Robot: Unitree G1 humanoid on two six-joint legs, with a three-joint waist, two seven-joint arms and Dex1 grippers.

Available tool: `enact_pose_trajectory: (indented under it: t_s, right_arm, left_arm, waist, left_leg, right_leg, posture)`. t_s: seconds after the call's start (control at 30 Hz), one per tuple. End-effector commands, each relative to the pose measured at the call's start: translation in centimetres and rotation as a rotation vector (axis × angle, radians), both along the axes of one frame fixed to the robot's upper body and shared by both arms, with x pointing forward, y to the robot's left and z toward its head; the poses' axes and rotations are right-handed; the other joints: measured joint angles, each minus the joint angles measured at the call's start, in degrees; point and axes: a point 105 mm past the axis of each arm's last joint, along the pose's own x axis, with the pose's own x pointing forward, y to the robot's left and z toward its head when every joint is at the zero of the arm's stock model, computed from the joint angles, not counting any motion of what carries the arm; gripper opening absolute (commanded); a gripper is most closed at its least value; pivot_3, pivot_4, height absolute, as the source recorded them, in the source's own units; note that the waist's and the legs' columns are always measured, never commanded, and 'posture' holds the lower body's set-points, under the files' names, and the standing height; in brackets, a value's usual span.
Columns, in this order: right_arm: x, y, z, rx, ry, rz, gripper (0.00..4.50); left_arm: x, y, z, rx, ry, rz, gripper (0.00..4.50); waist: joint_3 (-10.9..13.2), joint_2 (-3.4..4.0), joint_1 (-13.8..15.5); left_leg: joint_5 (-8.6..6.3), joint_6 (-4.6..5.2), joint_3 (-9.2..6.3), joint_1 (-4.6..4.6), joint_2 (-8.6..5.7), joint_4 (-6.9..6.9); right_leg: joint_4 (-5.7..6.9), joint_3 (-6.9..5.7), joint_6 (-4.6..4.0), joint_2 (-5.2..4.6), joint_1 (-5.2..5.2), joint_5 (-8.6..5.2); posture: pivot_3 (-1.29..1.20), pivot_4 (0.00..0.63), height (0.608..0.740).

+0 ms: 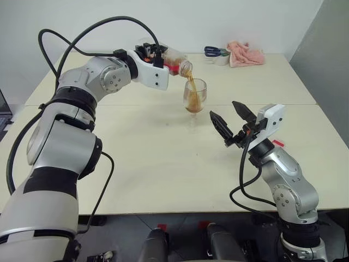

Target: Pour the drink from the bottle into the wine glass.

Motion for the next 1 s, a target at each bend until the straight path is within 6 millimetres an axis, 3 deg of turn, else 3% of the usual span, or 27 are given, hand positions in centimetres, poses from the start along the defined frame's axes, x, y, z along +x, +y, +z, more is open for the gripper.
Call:
enact_pose_trajectory:
  t_s: [0.03,0.6,1.0]
  right_arm:
    - [-0.6,-0.2,1.6,0.018,-0.071,0.0,4.5]
    - [-0.6,-0.4,1.5,0.013,-0.067,-0.013,4.5]
    - [-0.5,-0.7,1.6,0.011,-0.066,-0.016,4.5]
  left_arm:
    - [-0.4,-0.1,3.1,-0.008,-0.099,-0.008,1.69]
    - [-0.3,-0.2,3.7,-0.038,-0.112,0.001,1.69]
    - [-0.7,-1.2,4.6,-0.294,-0.002,-0.067,1.69]
  waist:
    - [0.0,0.0,0.0]
    - [0.0,0.0,0.0]
    - [0.0,0.0,-0.1]
  left_leg:
    - [0.0,0.0,0.0,0.0,0.0,0.0]
    - [0.0,0.0,0.0,0.01,0.0,0.01]
    - [0.0,0.0,0.01,0.02,-0.01,0.02]
  right_leg:
    - [0.0,0.0,0.0,0.0,0.0,0.0]
    - [0.03,0.0,0.0,0.0,0.0,0.0]
    - [0.08,0.02,0.0,-0.01,0.0,0.0]
  posture:
    - [0.0,0.15,0.74]
    - [0.0,0.15,0.74]
    - [0.0,0.15,0.74]
